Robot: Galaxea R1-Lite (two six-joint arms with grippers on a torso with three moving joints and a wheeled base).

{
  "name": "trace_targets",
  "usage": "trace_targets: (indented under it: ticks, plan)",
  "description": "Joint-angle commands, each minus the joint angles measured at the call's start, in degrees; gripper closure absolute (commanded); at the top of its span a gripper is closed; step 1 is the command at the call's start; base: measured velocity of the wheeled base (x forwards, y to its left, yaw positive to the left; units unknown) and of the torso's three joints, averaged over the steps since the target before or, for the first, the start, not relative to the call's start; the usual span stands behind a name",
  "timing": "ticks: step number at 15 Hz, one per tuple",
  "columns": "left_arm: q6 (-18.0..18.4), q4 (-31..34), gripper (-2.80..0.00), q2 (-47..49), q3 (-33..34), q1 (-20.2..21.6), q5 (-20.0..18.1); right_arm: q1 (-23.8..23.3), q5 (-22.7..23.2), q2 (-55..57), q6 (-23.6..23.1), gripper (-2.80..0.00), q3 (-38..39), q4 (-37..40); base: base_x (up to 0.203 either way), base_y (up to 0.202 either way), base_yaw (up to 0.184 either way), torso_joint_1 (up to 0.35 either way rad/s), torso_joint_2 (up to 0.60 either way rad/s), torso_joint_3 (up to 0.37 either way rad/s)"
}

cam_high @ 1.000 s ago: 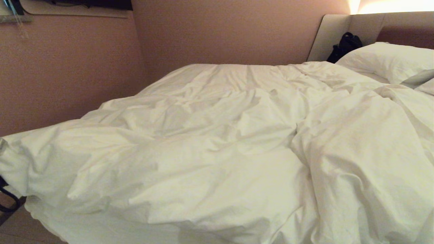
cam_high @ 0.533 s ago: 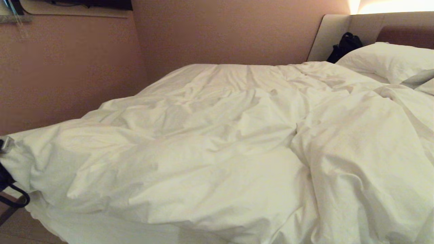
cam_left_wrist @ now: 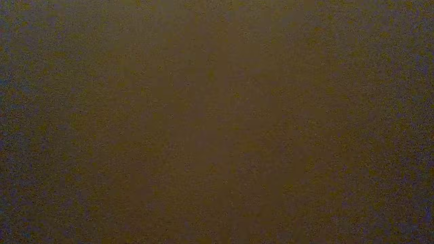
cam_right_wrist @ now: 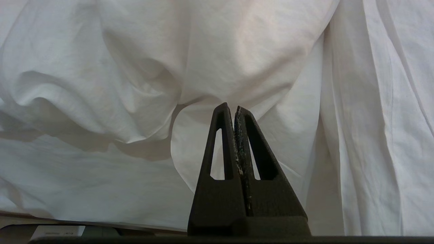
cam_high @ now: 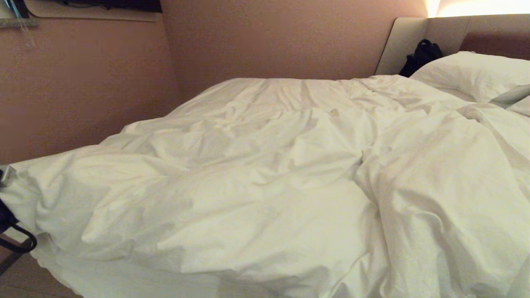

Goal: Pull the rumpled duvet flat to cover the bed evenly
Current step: Flatten the corners of the folded blanket

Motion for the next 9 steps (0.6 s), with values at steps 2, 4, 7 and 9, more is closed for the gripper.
trace_targets:
  ticks: [2, 4, 7, 9]
  plan:
    - [-0.3, -0.1, 0.0, -1.1, 0.0, 0.1, 0.0, 0.0, 0.0, 0.0, 0.0, 0.0, 0.0, 0.0, 0.0, 0.0, 0.0, 0.0, 0.0, 0.0]
    - [-0.3, 0.0, 0.0, -1.7, 0.1, 0.4, 0.1, 0.0, 0.0, 0.0, 0.0, 0.0, 0.0, 0.0, 0.0, 0.0, 0.0, 0.0, 0.0, 0.0]
    - [-0.3, 2.4, 0.0, -4.5, 0.5, 2.4, -0.1, 0.0, 0.0, 0.0, 0.0, 0.0, 0.0, 0.0, 0.0, 0.0, 0.0, 0.0, 0.0, 0.0]
    - [-0.5, 6.5, 0.0, -8.2, 0.5, 4.2, -1.1, 0.0, 0.0, 0.0, 0.0, 0.0, 0.0, 0.0, 0.0, 0.0, 0.0, 0.0, 0.0, 0.0]
